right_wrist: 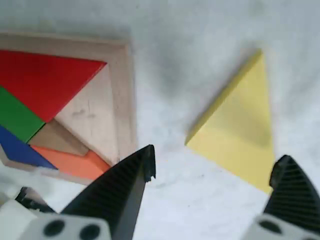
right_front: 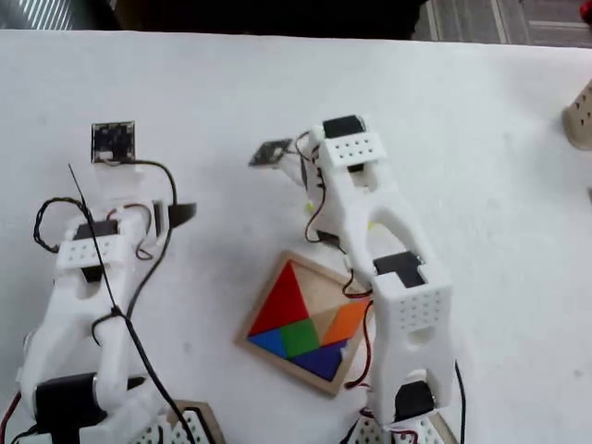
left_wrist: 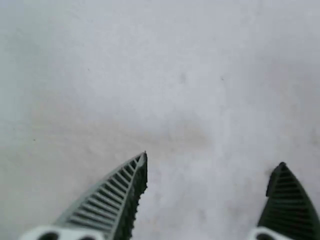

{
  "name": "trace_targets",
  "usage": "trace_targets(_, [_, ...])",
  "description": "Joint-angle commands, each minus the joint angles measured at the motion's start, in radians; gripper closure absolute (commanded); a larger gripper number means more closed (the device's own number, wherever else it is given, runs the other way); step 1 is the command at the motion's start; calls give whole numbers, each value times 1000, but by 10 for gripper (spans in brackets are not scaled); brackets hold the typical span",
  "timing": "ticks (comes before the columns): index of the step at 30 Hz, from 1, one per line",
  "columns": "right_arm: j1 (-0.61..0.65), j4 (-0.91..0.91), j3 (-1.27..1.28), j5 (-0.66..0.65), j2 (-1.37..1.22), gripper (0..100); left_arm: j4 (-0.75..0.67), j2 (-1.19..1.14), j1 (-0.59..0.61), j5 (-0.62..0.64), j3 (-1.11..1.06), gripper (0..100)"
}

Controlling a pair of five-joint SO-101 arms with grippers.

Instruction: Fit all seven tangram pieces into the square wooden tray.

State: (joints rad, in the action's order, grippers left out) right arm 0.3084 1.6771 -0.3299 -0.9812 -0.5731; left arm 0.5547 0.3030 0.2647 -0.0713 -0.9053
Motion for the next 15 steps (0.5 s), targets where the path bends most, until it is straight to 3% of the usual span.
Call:
trace_targets(1, [-41, -136, 226, -64, 165, 670, -44, 42, 5, -9, 3, 627])
trace_targets(8, [-51, -489, 614, 26, 481, 670, -46, 42, 2, -9, 3, 627])
trace_targets(15, [-54, -529, 563, -66, 363, 670, -43, 42, 5, -9, 3, 627])
